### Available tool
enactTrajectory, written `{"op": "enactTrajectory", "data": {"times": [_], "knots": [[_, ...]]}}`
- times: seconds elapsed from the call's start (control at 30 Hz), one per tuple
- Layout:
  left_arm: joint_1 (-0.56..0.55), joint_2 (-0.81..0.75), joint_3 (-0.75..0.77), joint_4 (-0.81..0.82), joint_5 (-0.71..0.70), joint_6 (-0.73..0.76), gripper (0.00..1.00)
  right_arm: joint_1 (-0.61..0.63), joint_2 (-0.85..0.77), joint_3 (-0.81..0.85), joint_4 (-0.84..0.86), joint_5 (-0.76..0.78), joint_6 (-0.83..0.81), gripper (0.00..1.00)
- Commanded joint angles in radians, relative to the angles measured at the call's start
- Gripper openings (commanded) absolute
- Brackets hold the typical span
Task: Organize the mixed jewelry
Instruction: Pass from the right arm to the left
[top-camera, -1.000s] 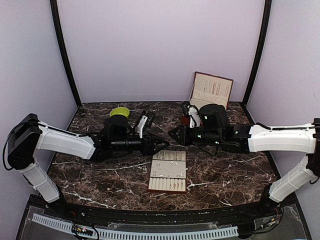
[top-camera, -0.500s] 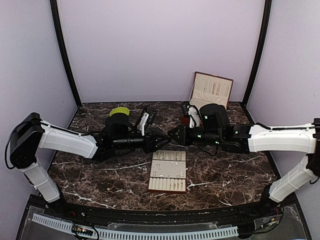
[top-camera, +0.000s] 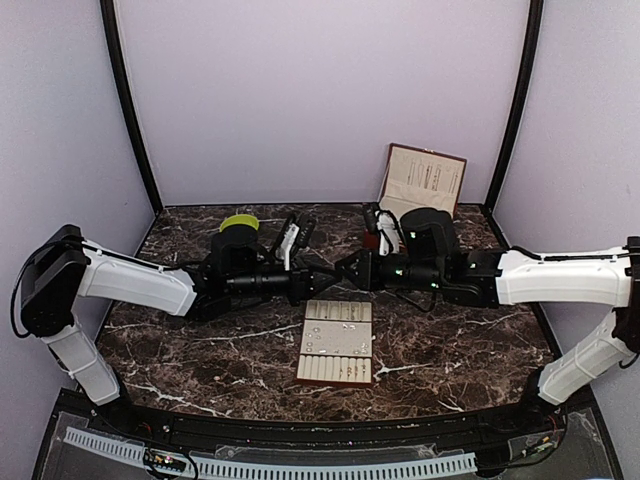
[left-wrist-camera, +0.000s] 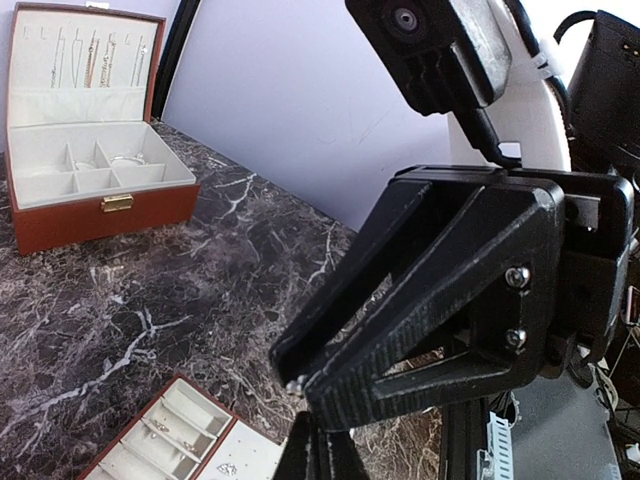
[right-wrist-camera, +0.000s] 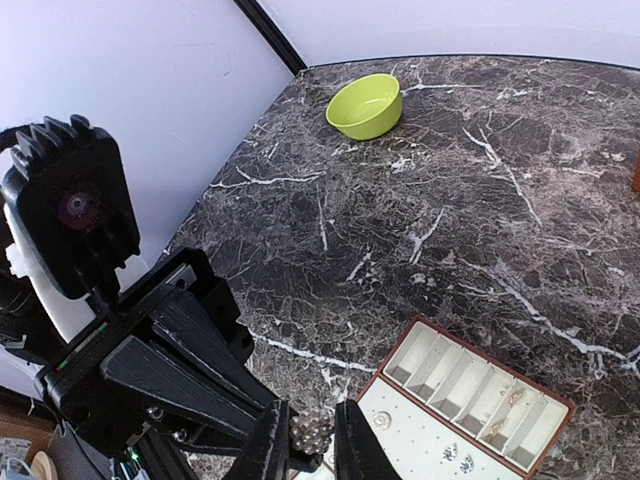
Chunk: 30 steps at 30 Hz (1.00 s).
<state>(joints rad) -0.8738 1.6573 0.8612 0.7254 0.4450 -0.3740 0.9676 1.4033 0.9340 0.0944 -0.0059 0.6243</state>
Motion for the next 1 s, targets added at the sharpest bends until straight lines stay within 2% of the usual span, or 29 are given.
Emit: {"op": "enactTrajectory", "data": {"times": [0.0,0.07,0.17,0.23,0.27,0.3,0.43,0.6,0.73,0.83,0.97], "knots": [[-0.004,-0.019,0.011,0.038,0.010,0.027,0.00,-0.001,-0.005,-0.024,0.043,-0.013,0.015,0.19],[-0.004,-0.024,0.009,0.029,0.009,0.033,0.00,-0.002,-0.013,-0.025,0.046,-0.018,0.015,0.28],[-0.004,-0.033,0.011,-0.006,0.014,0.051,0.00,-0.009,-0.032,-0.025,0.058,-0.045,0.016,0.52],[-0.004,-0.044,0.017,-0.054,0.025,0.082,0.00,-0.020,-0.046,-0.028,0.065,-0.066,0.019,0.60],[-0.004,-0.054,0.022,-0.075,0.031,0.105,0.00,-0.027,-0.055,-0.031,0.070,-0.083,0.020,0.68],[-0.004,-0.060,0.024,-0.112,0.035,0.117,0.00,-0.035,-0.063,-0.038,0.079,-0.104,0.021,0.70],[0.004,-0.107,0.022,-0.199,0.086,0.191,0.00,-0.082,-0.091,-0.078,0.145,-0.234,0.033,0.71],[0.024,-0.162,0.001,-0.223,0.229,0.243,0.00,-0.146,-0.109,-0.125,0.219,-0.476,0.060,0.71],[0.028,-0.185,-0.005,-0.239,0.295,0.296,0.00,-0.150,-0.095,-0.108,0.202,-0.582,0.058,0.70],[0.028,-0.192,-0.011,-0.231,0.319,0.310,0.00,-0.148,-0.079,-0.112,0.256,-0.663,0.090,0.68],[0.027,-0.200,-0.024,-0.211,0.325,0.308,0.00,-0.132,-0.062,-0.106,0.295,-0.696,0.109,0.63]]}}
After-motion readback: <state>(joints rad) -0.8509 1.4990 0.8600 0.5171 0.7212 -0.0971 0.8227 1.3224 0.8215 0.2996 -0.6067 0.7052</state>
